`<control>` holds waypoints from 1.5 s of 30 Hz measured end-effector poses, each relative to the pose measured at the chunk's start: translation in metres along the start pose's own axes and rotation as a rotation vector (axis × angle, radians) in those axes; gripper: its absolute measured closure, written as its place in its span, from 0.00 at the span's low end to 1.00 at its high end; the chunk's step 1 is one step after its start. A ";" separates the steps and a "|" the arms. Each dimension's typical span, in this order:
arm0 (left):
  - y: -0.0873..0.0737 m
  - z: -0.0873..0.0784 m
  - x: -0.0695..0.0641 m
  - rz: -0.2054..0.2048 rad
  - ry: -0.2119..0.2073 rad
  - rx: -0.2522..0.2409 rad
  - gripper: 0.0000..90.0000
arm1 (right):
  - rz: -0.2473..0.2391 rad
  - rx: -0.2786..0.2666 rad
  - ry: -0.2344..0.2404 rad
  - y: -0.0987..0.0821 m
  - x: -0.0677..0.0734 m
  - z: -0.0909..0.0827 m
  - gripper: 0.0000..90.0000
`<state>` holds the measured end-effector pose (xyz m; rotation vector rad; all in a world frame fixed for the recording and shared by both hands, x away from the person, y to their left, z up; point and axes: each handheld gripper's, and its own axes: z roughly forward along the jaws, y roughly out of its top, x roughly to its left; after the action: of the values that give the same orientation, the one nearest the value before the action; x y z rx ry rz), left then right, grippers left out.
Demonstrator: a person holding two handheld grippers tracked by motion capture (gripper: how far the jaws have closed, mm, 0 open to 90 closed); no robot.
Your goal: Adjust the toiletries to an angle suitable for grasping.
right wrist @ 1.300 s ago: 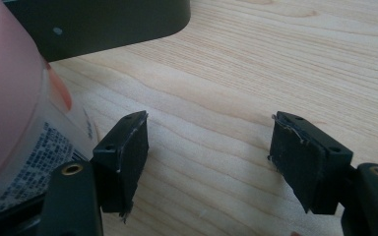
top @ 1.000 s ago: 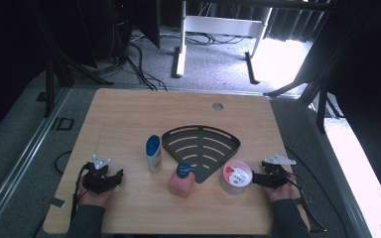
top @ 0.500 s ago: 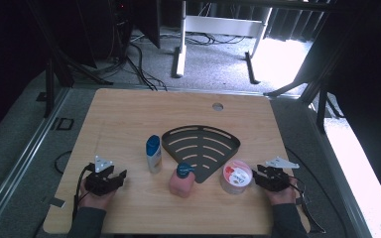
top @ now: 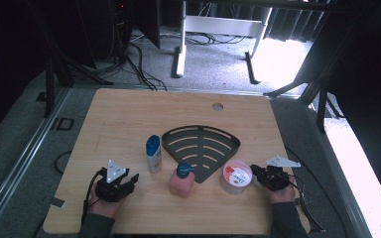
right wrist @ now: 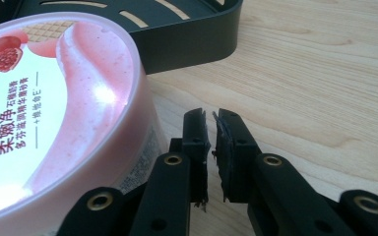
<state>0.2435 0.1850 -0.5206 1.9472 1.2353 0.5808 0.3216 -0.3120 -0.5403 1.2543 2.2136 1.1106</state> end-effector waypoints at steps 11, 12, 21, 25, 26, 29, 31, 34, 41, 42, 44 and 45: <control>0.018 -0.012 -0.032 0.090 -0.116 -0.029 0.69 | -0.016 0.005 0.013 0.002 0.001 0.002 0.97; 0.022 -0.013 -0.036 0.108 -0.140 -0.033 0.71 | -0.020 0.008 0.014 0.002 0.001 0.002 0.97; 0.031 -0.011 -0.059 0.160 -0.217 -0.042 0.77 | -0.033 0.017 0.008 0.002 0.002 0.004 0.95; 0.034 -0.009 -0.066 0.170 -0.239 -0.043 0.81 | -0.034 0.013 0.007 0.002 0.003 0.004 0.94; 0.036 -0.010 -0.071 0.179 -0.251 -0.047 0.82 | -0.039 0.015 0.004 0.002 0.003 0.004 0.94; 0.039 -0.009 -0.080 0.192 -0.279 -0.052 0.86 | -0.043 0.018 0.005 0.002 0.003 0.004 0.97; 0.041 -0.007 -0.085 0.207 -0.292 -0.047 0.89 | -0.047 0.018 0.005 0.002 0.004 0.004 0.99; 0.043 -0.005 -0.090 0.216 -0.312 -0.041 0.94 | -0.048 0.021 0.006 0.002 0.004 0.004 1.00; 0.047 0.002 -0.102 0.228 -0.347 -0.040 0.99 | -0.063 0.026 0.015 0.002 0.005 0.005 1.00; 0.048 0.002 -0.104 0.225 -0.354 -0.042 0.99 | -0.062 0.027 0.015 0.002 0.005 0.005 1.00; 0.049 0.003 -0.106 0.227 -0.363 -0.047 0.99 | -0.063 0.027 0.014 0.002 0.005 0.005 1.00; 0.050 0.004 -0.108 0.231 -0.367 -0.046 0.99 | -0.063 0.026 0.013 0.002 0.005 0.005 1.00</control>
<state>0.2281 0.0736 -0.4820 2.0590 0.7702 0.3390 0.3227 -0.3048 -0.5413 1.1829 2.2679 1.0726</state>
